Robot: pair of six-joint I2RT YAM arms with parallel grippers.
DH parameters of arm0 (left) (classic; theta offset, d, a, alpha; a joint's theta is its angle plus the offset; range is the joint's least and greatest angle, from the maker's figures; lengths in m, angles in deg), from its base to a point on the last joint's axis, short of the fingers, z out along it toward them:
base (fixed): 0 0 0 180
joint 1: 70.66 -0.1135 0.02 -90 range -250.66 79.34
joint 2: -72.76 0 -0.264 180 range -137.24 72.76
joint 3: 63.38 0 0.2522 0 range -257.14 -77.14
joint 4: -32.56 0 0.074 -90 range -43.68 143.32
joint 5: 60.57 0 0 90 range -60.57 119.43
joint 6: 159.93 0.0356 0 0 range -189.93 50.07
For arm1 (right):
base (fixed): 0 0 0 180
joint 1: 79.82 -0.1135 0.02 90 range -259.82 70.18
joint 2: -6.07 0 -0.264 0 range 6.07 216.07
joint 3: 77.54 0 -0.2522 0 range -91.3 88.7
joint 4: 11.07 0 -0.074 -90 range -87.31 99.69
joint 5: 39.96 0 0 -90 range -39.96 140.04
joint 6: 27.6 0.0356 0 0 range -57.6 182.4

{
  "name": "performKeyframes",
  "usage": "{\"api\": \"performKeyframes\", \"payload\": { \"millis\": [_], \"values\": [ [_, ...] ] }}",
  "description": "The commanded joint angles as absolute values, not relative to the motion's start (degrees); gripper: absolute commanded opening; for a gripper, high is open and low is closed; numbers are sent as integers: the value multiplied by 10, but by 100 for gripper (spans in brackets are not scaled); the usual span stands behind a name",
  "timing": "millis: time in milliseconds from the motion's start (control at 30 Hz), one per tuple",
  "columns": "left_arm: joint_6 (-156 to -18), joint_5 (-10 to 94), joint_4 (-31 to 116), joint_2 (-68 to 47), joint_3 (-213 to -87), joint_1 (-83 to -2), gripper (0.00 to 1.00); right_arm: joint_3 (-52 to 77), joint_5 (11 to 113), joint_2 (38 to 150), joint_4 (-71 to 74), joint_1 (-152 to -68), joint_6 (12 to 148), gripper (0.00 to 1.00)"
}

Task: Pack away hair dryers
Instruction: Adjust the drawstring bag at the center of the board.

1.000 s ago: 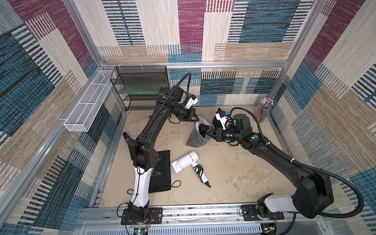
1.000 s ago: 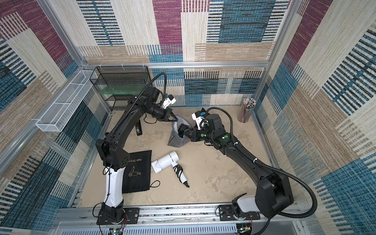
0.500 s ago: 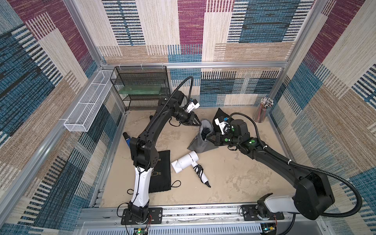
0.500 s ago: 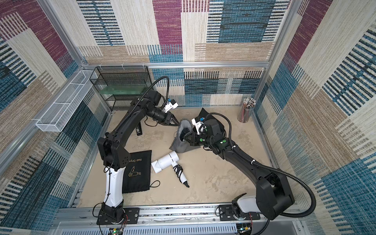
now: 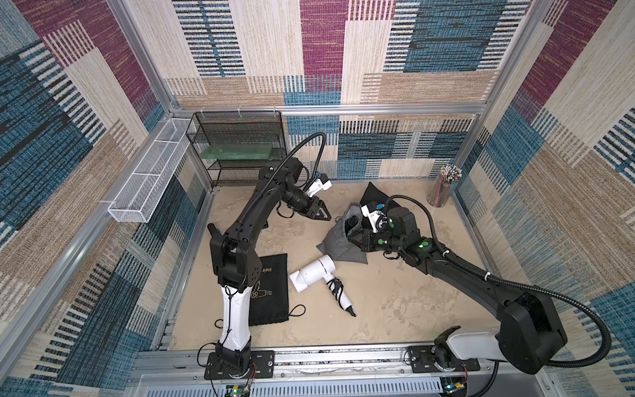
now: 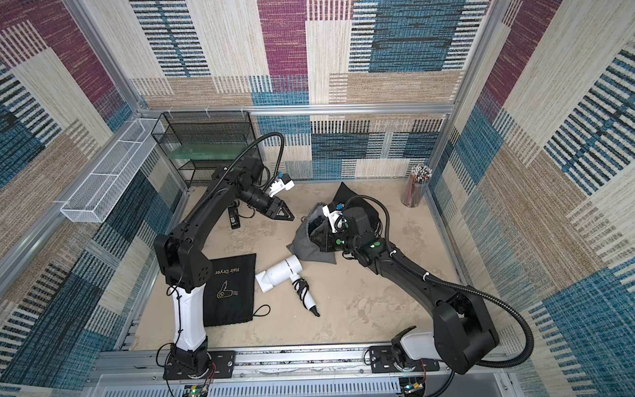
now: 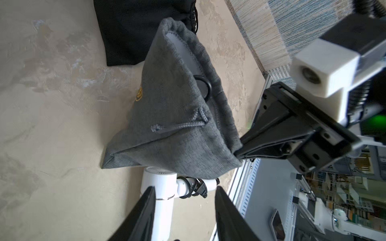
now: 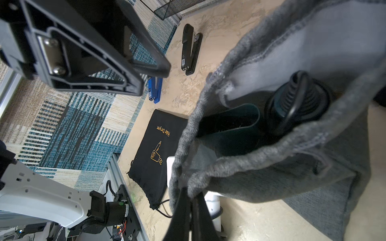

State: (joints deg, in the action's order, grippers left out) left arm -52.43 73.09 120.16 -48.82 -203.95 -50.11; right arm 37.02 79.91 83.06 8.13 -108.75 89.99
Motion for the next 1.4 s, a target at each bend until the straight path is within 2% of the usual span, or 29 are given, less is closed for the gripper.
{"api": "performKeyframes", "payload": {
  "millis": [0,167,467,1133,1233,1367],
  "values": [
    [-470,736,1197,-510,-2075,-500,50,373,790,827,58,-1092,898,0],
    [-383,743,1198,-527,-2112,-490,53,375,790,827,59,-1098,897,0],
    [-256,748,1201,-499,-2045,-477,55,374,793,821,60,-1100,896,0],
    [-164,731,1201,-535,-2063,-464,56,369,797,822,59,-1109,893,0],
    [-154,722,1201,-542,-2063,-461,51,370,797,821,58,-1109,893,0],
    [-147,701,1201,-538,-2054,-458,29,372,795,821,59,-1109,889,0]
  ]
}}
